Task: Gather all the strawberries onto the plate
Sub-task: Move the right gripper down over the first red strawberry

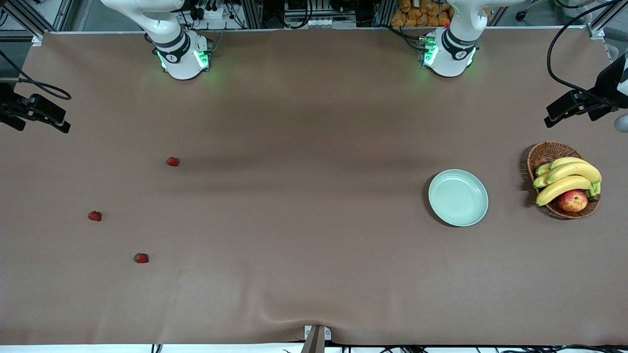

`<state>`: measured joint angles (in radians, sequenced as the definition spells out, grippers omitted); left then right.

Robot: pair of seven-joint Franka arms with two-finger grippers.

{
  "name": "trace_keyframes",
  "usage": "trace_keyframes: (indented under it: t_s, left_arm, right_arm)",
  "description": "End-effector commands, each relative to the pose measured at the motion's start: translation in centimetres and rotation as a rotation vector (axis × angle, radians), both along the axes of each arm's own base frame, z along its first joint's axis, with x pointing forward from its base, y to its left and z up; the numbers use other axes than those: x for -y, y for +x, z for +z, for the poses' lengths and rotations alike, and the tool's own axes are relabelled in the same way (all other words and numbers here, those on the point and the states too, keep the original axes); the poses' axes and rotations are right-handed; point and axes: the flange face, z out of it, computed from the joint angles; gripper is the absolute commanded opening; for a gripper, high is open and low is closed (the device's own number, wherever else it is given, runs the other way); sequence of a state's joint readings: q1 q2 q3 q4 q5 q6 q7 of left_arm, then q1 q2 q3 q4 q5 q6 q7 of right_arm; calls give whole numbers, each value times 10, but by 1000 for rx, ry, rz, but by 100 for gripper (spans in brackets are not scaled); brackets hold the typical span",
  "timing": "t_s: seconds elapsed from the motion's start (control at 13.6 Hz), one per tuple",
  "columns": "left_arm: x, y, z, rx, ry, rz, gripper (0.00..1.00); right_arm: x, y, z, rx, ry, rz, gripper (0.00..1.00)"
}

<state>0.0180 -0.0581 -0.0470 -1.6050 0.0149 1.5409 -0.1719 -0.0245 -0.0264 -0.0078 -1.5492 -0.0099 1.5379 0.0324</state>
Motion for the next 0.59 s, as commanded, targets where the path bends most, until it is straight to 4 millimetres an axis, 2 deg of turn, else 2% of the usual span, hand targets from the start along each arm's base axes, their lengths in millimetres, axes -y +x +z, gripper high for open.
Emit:
trace_keyframes:
  t_s: [0.0, 0.37, 0.51]
  left_arm:
    - [8, 2, 3, -19, -8, -29, 100]
    - [17, 6, -2, -28, -11, -45, 100]
    - [17, 6, -2, -28, -11, -45, 100]
  right_arm:
    - [-1, -2, 2, -4, 13, -17, 100]
    - [-2, -1, -1, -10, 14, -16, 100]
    - [-3, 5, -11, -25, 15, -13, 100]
